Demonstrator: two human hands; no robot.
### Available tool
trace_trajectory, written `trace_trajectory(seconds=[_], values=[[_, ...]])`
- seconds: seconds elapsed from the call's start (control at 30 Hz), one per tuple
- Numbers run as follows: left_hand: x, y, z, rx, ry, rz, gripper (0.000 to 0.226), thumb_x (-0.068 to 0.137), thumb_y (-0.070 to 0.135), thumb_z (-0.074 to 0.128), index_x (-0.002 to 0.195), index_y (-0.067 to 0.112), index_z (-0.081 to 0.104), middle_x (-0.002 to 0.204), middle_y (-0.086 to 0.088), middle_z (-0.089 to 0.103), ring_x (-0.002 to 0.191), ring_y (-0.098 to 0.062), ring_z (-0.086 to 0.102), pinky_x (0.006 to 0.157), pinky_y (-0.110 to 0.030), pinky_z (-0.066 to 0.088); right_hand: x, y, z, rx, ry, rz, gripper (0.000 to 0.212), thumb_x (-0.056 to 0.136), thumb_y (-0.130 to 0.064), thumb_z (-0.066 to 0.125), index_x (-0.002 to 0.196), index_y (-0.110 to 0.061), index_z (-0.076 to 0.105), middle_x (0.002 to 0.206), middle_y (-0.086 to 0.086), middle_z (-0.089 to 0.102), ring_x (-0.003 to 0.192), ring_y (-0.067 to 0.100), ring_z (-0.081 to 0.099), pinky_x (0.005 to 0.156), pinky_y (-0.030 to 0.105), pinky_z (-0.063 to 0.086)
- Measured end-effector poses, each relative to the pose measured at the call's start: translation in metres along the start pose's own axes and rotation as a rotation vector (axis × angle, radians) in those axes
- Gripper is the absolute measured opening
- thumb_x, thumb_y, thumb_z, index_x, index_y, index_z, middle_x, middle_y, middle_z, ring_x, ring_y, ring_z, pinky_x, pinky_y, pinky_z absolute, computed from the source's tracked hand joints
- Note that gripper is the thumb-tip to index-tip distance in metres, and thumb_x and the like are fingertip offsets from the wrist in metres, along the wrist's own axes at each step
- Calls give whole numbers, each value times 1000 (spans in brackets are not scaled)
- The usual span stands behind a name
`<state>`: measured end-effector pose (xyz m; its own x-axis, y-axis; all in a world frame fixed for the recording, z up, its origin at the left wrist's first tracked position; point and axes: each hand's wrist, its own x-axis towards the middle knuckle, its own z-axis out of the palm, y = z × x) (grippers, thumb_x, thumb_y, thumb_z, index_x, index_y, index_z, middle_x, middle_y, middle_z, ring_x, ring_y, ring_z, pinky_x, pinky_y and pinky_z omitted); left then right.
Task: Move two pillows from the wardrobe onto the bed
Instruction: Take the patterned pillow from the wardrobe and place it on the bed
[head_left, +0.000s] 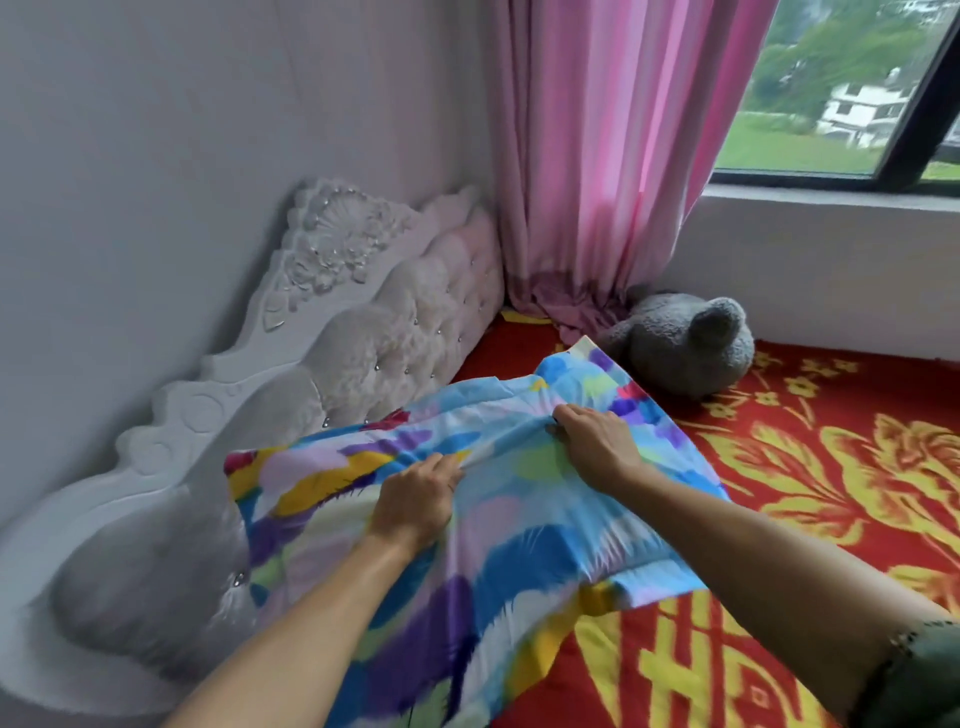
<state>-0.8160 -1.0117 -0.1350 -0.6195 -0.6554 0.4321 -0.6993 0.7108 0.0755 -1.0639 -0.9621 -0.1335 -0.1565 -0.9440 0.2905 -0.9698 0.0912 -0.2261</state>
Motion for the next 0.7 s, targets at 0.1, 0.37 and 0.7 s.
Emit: trace_trajectory(seconds=[0.1,0.37,0.7], values=[[29,-16,0,-21,13,-9,17,78,11,74,71,9,59,62,-9,65,49,-33,63,33,-32,43,38,-1,-4,-23,46,-2,23,95,-34,44,87,-13,51,95,12,67,85,37,61,60,36,29],[91,-50,25,-129,-7,-150,21,97,24,45,94,9,59,99,-14,70,84,-39,64,61,-45,47,129,9,10,-44,90,-44,23,95,-35,47,92,-14,56,97,12,69,87,35,62,65,37,37],[196,-73,106,3,-129,-204,20,94,27,51,83,11,58,83,-11,72,72,-38,67,53,-40,49,251,87,86,53,25,-69,24,95,-35,48,84,-14,51,93,11,69,83,37,62,59,36,31]])
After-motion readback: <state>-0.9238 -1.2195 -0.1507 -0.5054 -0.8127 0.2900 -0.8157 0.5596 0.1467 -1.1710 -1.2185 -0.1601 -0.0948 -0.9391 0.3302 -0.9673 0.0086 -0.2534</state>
